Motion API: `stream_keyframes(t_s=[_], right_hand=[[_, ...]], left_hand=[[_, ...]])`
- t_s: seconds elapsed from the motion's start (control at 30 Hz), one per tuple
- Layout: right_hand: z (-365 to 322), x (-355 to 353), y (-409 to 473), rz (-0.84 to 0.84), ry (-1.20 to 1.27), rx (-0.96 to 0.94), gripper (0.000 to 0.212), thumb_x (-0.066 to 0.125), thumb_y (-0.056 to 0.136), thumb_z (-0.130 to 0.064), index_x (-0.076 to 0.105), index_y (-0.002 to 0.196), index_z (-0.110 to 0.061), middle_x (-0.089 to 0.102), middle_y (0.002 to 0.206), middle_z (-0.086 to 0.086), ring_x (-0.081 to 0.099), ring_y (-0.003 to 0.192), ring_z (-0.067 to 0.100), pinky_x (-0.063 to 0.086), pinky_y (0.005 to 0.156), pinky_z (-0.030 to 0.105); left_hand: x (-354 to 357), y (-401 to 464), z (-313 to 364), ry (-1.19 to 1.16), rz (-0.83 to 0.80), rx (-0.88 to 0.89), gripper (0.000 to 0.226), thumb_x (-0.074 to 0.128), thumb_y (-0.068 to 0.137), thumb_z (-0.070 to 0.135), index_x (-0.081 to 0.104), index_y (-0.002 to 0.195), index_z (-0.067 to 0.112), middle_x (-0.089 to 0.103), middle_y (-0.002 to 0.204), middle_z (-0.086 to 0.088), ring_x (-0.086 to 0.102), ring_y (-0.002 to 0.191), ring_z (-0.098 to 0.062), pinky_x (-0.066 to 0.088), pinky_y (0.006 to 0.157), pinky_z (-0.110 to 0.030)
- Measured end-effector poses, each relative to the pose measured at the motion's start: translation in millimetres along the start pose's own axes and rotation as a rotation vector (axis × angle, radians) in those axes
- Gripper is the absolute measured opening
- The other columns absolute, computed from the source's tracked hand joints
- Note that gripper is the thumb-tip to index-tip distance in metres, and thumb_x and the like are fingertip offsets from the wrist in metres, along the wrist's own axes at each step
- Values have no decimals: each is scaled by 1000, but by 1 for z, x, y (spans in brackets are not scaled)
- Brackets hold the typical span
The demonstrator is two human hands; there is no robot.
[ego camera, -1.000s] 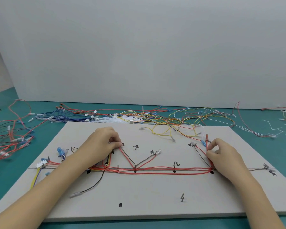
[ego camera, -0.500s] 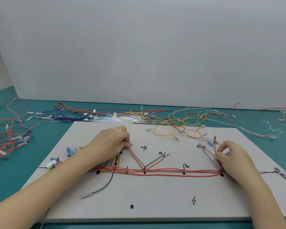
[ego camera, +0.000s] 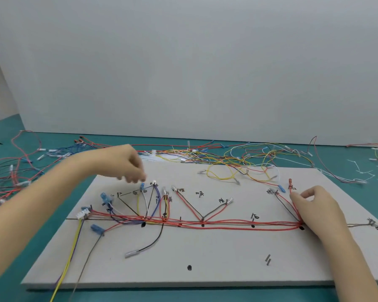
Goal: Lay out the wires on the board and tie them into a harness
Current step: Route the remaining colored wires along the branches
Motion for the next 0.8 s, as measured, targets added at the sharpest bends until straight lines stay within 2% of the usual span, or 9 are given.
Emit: stream_keyframes(t_s=[0.1,0.17,0.23,0.3,0.37,0.47,0.6,0.8], right_hand=[[-6,3,-5,33,22,-48,16,56,84,-39,51,83,-24,61,76,5,55,76,26,34,59,34],[-11,6,-8,26,55,-89,13,57,84,-36,52,80,-24,62,71,5,55,70,24,34,56,32],[-15,10,-11,-12,80,-122,12,57,84,-34,53,79,-24,61,73,2,53,68,25,34,55,31],[-17,11,-13,-34,80,-140,11,58,85,-33,54,78,-25,54,82,-2,50,71,25,33,56,30],[-17,11,-14,-29,80,-140,11,57,85,-33,55,78,-25,56,82,-3,51,72,26,35,58,32],[-17,7,-16,2,94,-131,12,57,84,-32,55,75,-23,62,72,3,54,69,24,37,58,33],[-17,8,-15,-21,100,-133,12,58,84,-30,57,76,-22,61,75,5,53,70,26,36,59,33],[-14,10,-14,-47,93,-137,14,58,85,-31,59,75,-21,61,71,4,52,64,22,32,54,29]], left_hand=[[-10,-21,-34,51,-218,-91,23,66,81,13,78,81,33,74,78,8,65,65,-1,47,58,-17],[-12,-32,-54,60,-249,-105,33,63,69,10,77,82,38,73,80,10,60,62,-2,44,59,-20],[-13,-41,-71,25,-270,-109,40,61,56,12,76,82,39,69,80,12,57,61,-8,44,61,-25],[-7,-45,-85,-11,-311,-122,43,64,48,14,75,82,38,65,78,13,58,62,-12,46,61,-28],[1,-48,-95,1,-341,-127,41,72,43,20,73,80,39,60,73,15,57,60,-10,46,59,-26],[10,-51,-105,-3,-370,-91,32,84,47,32,72,76,38,55,65,15,52,56,-7,42,59,-21],[9,-56,-114,-73,-319,-67,30,90,52,40,73,77,36,57,64,13,51,55,-7,41,58,-19],[20,-57,-116,-55,-307,-89,20,73,62,41,75,82,40,69,72,12,60,63,-4,47,66,-23]])
Point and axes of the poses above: each hand's wrist, its own y-axis towards the middle knuckle, its own x-axis out of the palm, z = x × y, the point moved 1 cm from there along y, towards the middle knuckle
